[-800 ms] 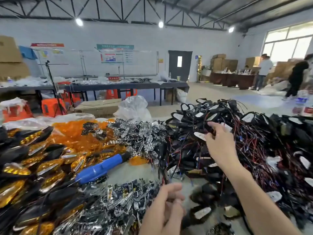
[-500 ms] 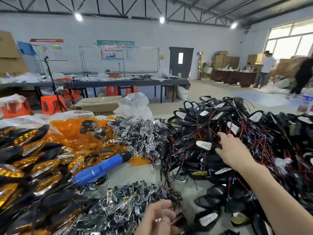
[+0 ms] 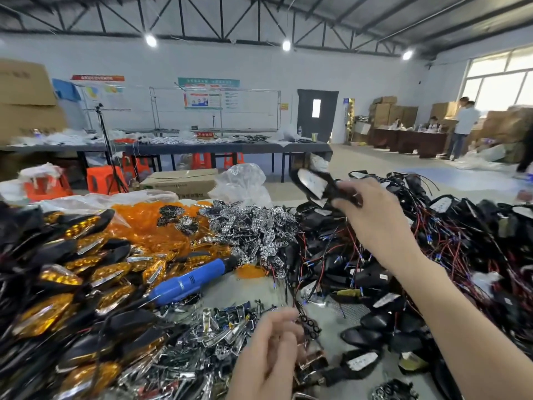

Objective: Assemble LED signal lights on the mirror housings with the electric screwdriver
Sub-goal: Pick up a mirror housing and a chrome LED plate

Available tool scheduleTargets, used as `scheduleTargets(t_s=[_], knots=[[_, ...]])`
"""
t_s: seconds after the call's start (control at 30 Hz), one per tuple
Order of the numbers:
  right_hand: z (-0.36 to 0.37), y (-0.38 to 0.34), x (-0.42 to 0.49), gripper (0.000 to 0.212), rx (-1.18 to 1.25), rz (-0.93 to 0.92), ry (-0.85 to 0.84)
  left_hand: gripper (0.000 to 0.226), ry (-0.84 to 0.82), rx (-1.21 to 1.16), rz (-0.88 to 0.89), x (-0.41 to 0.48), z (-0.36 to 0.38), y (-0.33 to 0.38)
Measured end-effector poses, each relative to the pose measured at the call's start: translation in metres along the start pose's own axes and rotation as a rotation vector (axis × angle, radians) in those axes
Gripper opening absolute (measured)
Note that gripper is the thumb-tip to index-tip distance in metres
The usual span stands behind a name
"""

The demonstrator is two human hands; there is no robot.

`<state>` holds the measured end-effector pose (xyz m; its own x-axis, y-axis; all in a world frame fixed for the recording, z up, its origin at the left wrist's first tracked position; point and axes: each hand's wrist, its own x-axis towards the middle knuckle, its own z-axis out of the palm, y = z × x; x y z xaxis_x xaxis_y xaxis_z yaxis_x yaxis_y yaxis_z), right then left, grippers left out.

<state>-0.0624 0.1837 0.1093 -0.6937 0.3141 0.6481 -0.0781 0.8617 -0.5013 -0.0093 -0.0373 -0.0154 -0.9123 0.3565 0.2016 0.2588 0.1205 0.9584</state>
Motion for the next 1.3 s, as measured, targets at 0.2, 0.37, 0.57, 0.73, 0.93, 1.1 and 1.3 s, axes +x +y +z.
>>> scheduleTargets(t_s=[0.2, 0.37, 0.57, 0.73, 0.93, 1.1, 1.3], knots=[[-0.002, -0.107, 0.0, 0.012, 1.122, 0.196, -0.094, 0.034, 0.304, 0.347, 0.456, 0.027, -0.023, 0.06], [0.026, -0.121, -0.014, 0.005, 1.56, 0.444, -0.161, 0.026, 0.344, 0.458, 0.491, 0.044, -0.045, 0.078], [0.079, -0.073, -0.068, 0.04, 1.667, 0.68, -0.25, 0.013, 0.123, 0.652, 0.338, 0.032, -0.074, 0.02], [0.136, -0.035, -0.115, 0.031, 1.573, 0.862, -0.291, 0.005, 0.094, 1.115, 0.258, 0.03, -0.1, -0.044], [0.174, -0.004, -0.139, 0.047, 1.621, 1.11, -0.33, 0.06, 0.157, 1.476, 0.52, 0.052, -0.117, -0.107], [0.185, 0.018, -0.138, 0.073, 1.598, 1.066, -0.374, 0.076, 0.169, 1.366, 0.385, 0.065, -0.117, -0.13], [0.193, 0.02, -0.134, 0.055, 1.506, 0.933, -0.376, 0.042, 0.2, 1.015, 0.245, 0.065, -0.124, -0.127]])
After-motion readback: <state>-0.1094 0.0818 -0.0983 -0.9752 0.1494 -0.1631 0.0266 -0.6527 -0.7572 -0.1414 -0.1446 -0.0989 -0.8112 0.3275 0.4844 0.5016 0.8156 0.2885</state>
